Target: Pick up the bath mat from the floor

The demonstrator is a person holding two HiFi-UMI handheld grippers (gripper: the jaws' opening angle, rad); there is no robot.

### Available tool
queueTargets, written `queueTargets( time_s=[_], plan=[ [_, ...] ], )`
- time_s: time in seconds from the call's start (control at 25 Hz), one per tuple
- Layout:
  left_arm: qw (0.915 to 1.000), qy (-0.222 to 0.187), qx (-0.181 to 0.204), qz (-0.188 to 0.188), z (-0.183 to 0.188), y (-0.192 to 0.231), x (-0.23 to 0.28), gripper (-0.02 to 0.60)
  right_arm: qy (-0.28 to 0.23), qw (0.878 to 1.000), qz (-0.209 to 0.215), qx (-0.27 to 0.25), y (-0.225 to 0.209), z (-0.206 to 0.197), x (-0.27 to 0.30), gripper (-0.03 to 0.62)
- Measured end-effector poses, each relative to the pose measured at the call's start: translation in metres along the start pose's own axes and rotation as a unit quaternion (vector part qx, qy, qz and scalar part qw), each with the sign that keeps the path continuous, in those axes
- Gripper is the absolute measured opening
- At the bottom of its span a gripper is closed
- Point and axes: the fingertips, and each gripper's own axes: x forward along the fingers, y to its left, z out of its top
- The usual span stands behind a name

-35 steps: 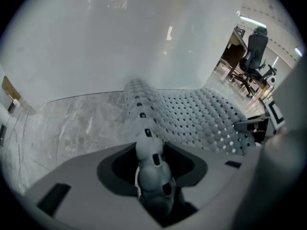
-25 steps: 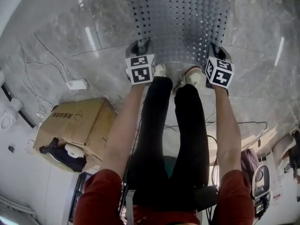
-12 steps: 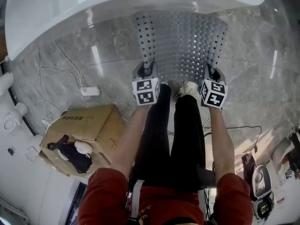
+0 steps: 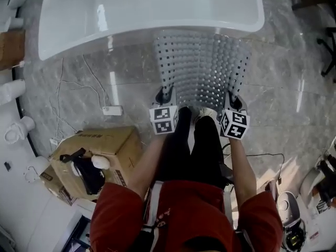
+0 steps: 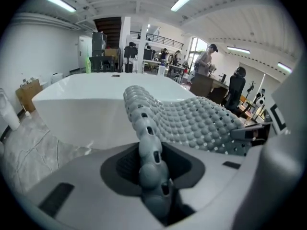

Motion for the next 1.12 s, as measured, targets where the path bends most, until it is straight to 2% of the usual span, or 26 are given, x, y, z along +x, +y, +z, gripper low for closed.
queueTargets(
  time_s=[0.36, 0.6, 0.88, 1.12],
  plan=[
    [0.9943, -0.107, 0.0, 0.006, 0.109, -0.004, -0.109, 0.123, -0.111, 0.994, -0.002, -0.021, 0.027, 0.114, -0.106, 0.061],
    [0.9825, -0.185, 0.021, 0.0, 0.185, -0.011, -0.16, 0.121, -0.194, 0.98, -0.011, -0.041, 0.035, 0.19, -0.161, 0.06],
    [0.9583, -0.284, 0.029, -0.005, 0.264, -0.026, -0.227, 0.12, -0.301, 0.951, -0.035, -0.066, 0.039, 0.277, -0.235, 0.06],
    [0.9228, -0.38, 0.061, 0.005, 0.334, -0.028, -0.287, 0.117, -0.397, 0.914, -0.036, -0.079, 0.057, 0.346, -0.295, 0.061]
  ],
)
